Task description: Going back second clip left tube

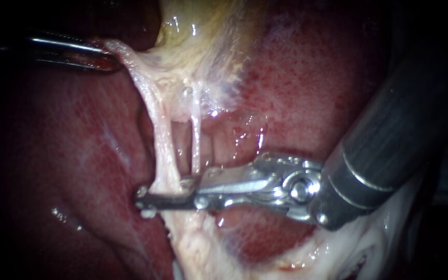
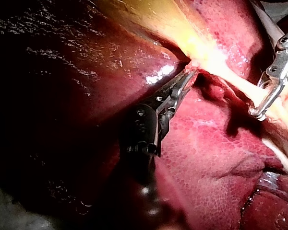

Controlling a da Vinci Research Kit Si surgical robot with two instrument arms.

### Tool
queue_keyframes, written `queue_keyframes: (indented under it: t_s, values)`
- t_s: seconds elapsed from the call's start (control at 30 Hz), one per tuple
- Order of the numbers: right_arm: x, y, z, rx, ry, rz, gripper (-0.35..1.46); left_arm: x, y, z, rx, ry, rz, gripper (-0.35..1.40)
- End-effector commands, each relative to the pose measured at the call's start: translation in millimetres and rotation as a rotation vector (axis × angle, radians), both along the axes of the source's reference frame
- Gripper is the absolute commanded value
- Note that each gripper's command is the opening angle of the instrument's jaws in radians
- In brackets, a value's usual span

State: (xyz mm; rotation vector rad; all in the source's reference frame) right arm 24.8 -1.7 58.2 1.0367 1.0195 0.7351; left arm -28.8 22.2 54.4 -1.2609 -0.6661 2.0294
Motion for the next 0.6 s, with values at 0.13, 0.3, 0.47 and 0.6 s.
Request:
queue_keyframes:
  t_s: [0.13, 0.3, 0.47, 0.6]
  values:
    - [0.5, 0.0, 0.8, -0.124, 0.045, -0.021, 0.28, 0.0, 0.0, 0.0, 0.000, 0.000, 0.000, -0.35]
    - [0.6, 0.4, 2.2, -0.228, 0.028, 0.023, 0.48, 0.1, 0.0, 0.0, 0.000, 0.000, 0.000, -0.35]
    - [-0.9, 1.1, 3.5, -0.324, 0.011, 0.025, 0.50, 0.2, -0.1, 0.0, 0.000, 0.000, 0.001, -0.35]
    - [-2.7, 1.3, 4.0, -0.412, 0.017, -0.005, 0.50, 0.3, -0.1, 0.0, 0.000, -0.001, 0.001, -0.35]
